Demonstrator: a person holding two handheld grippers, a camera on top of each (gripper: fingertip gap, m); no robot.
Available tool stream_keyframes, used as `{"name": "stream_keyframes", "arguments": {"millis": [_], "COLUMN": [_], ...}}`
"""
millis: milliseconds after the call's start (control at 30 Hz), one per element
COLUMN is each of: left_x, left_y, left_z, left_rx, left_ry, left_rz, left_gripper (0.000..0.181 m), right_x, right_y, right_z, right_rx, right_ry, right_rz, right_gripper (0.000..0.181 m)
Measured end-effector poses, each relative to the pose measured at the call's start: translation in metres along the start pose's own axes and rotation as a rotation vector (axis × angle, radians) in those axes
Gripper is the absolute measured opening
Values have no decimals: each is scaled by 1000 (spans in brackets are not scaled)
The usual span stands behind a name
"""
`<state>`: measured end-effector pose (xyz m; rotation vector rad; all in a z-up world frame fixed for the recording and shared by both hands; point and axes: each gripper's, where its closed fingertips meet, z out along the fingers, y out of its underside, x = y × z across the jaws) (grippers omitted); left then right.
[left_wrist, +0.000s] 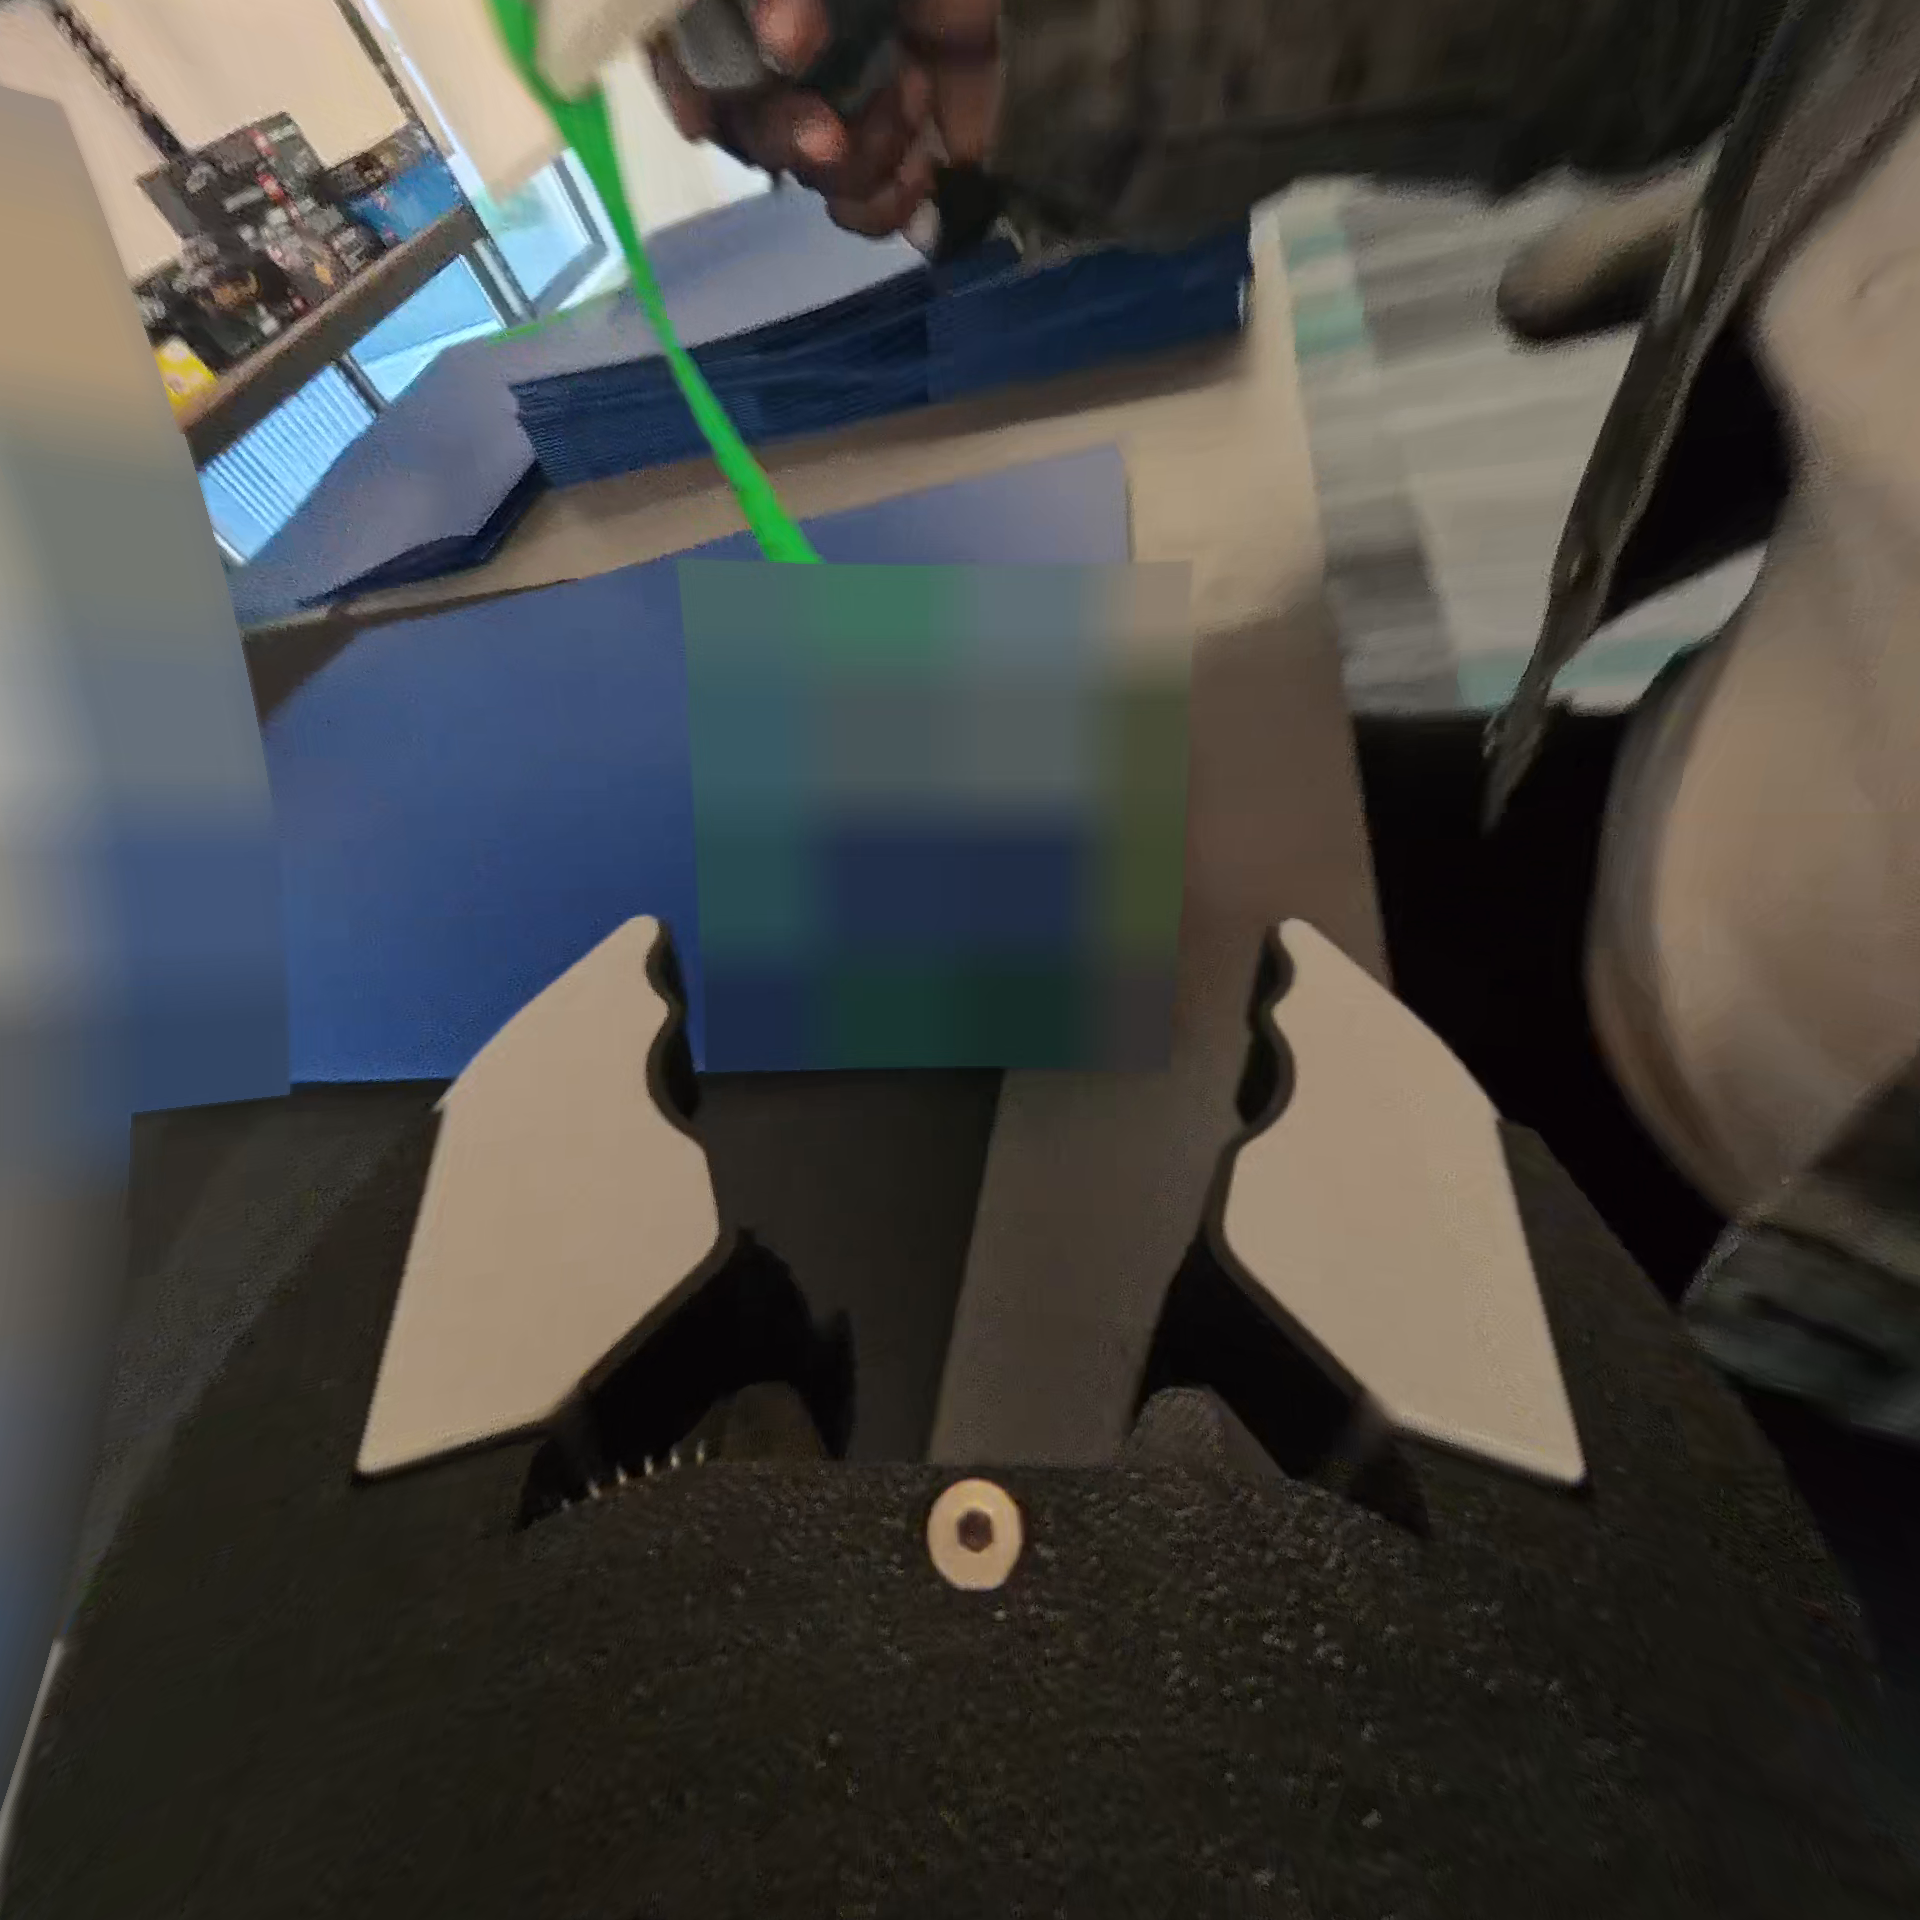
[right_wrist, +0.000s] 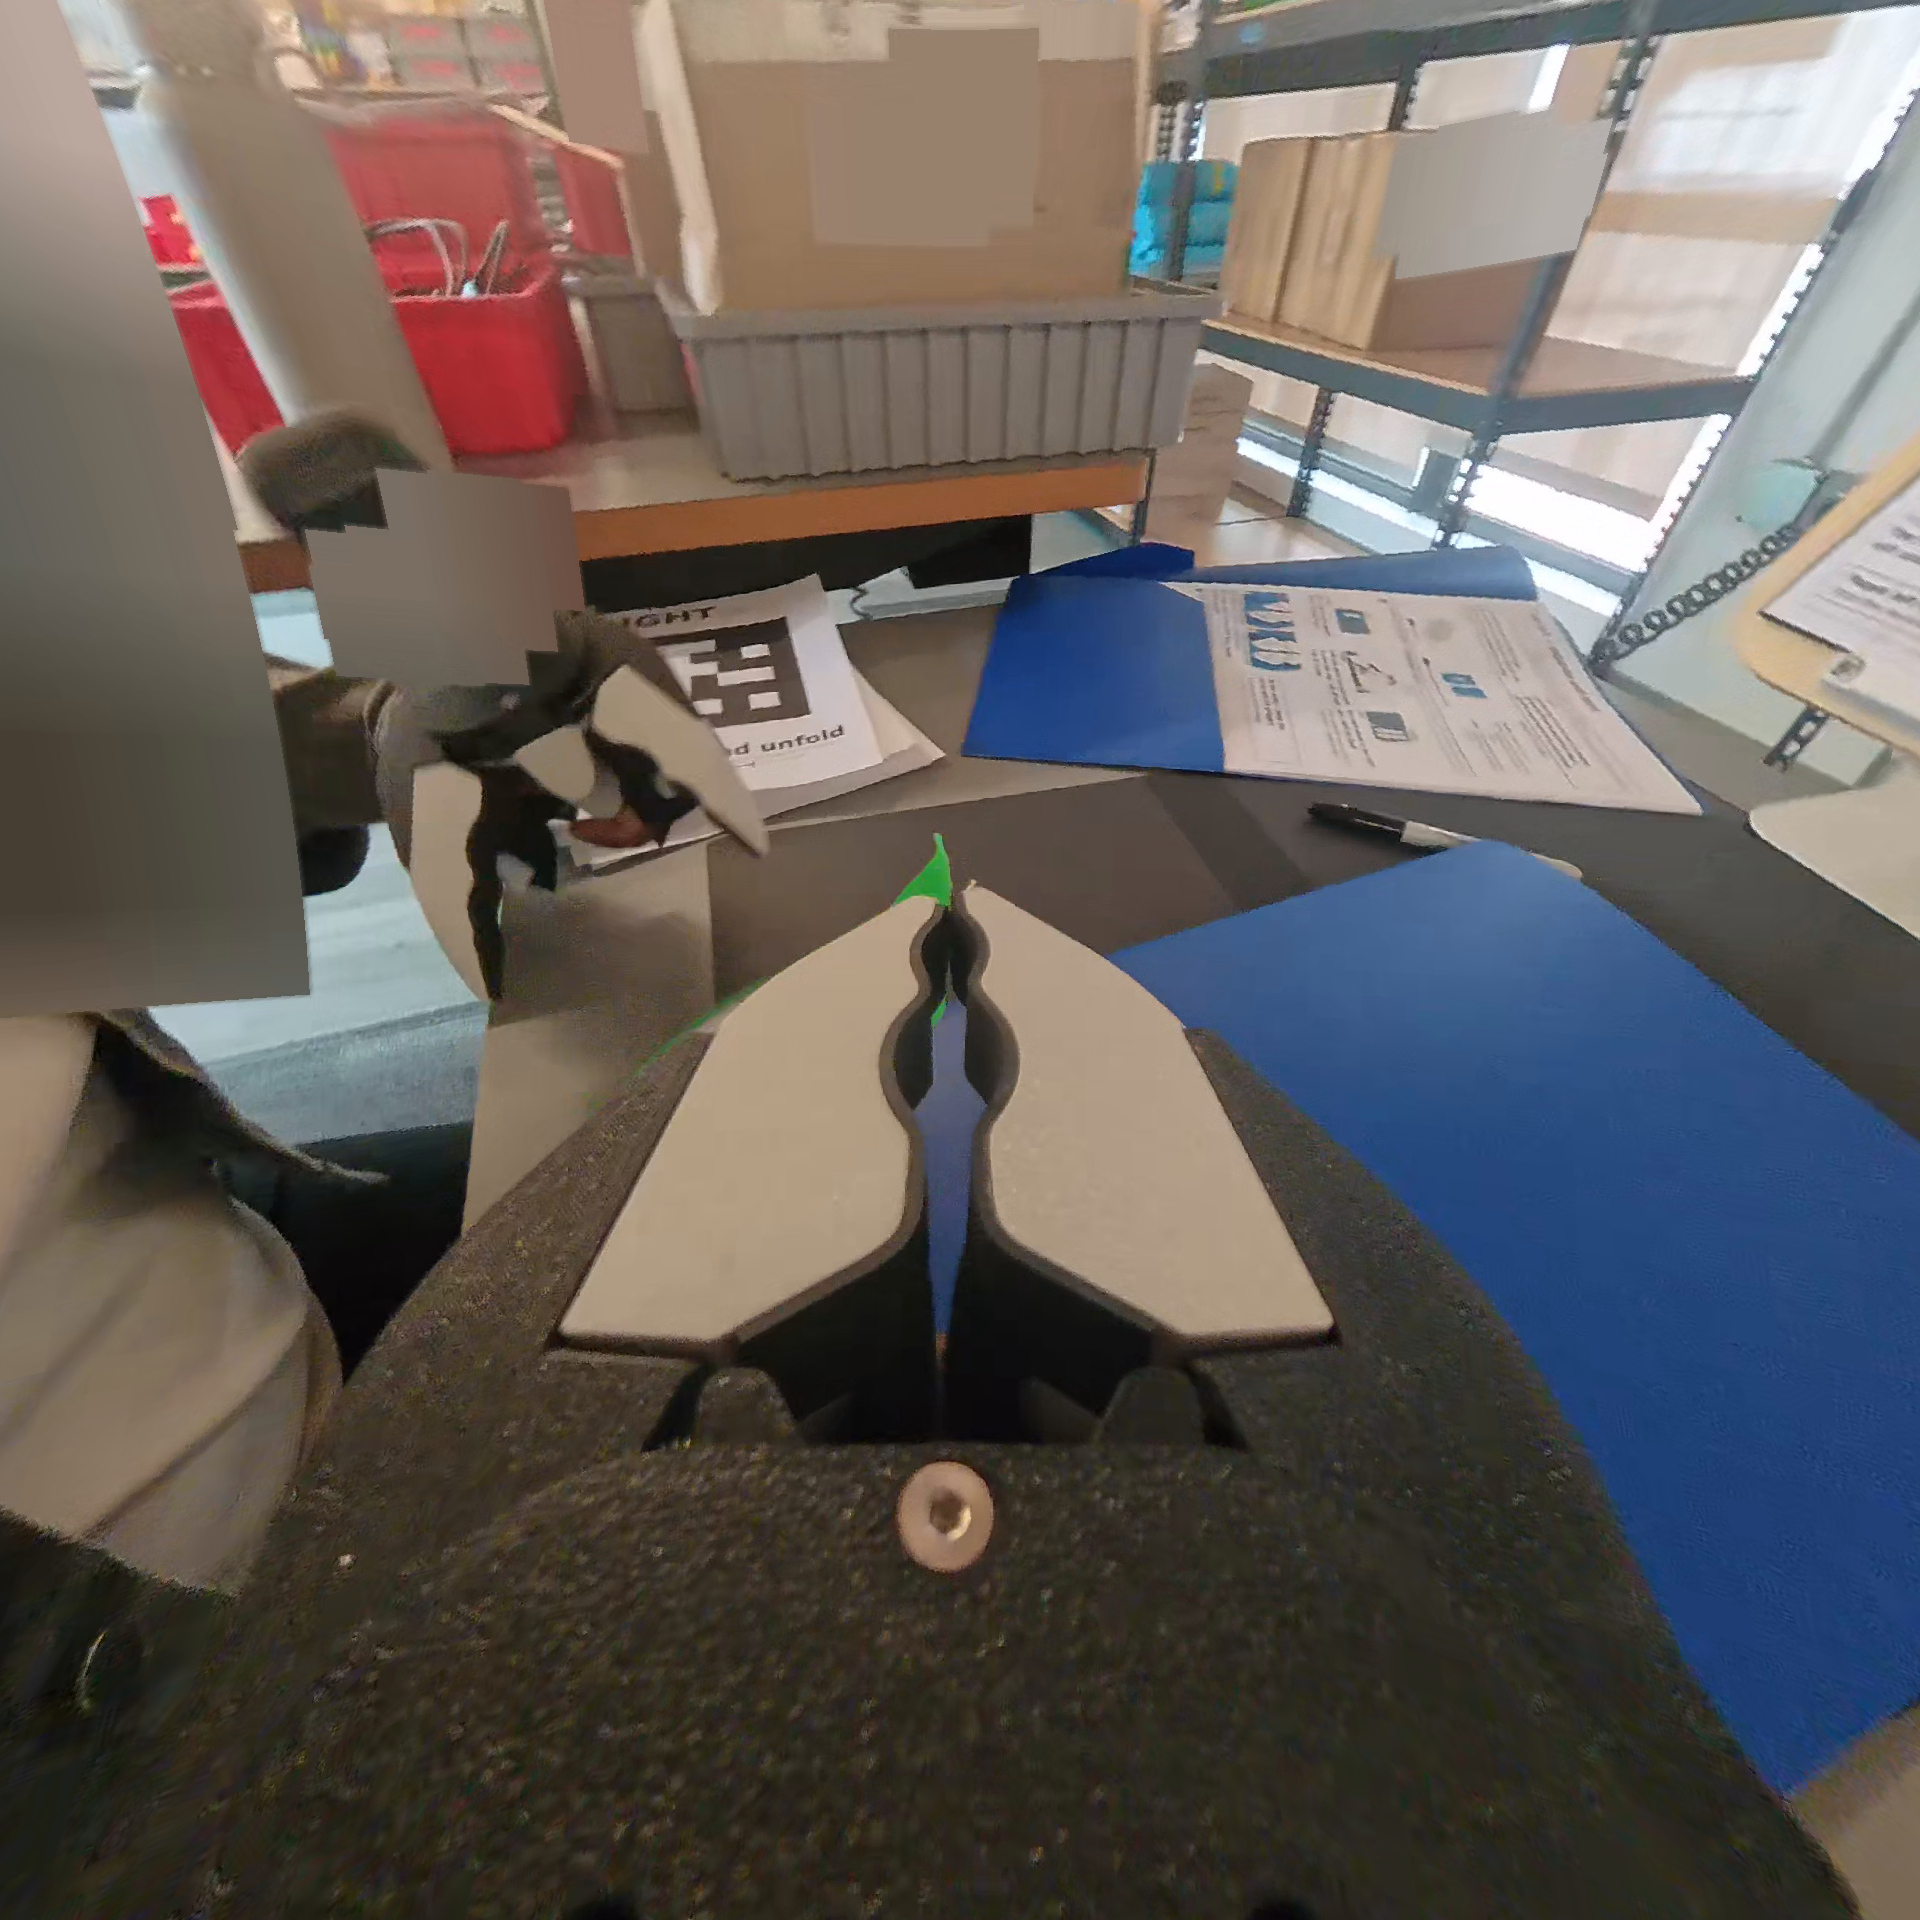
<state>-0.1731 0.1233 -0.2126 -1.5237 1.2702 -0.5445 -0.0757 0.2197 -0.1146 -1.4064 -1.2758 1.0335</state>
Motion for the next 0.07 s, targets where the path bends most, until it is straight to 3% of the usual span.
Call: {"name": "stream_keyframes", "arguments": {"millis": [33,67], "left_x": [-3,-8], "left_y": [-8,-16], "left_z": [-4,-9], "left_rx": [34,60], "left_ry": [6,8], "left_rz": [-75,-135], "left_gripper": [109,95], "right_x": [-6,-11], "right_y": [-2,-4], "right_z": [1,2], "right_rx": [-11,-22], "right_ry": [-18,-36], "right_rz": [-22,-49], "right_gripper": [0,0]}}
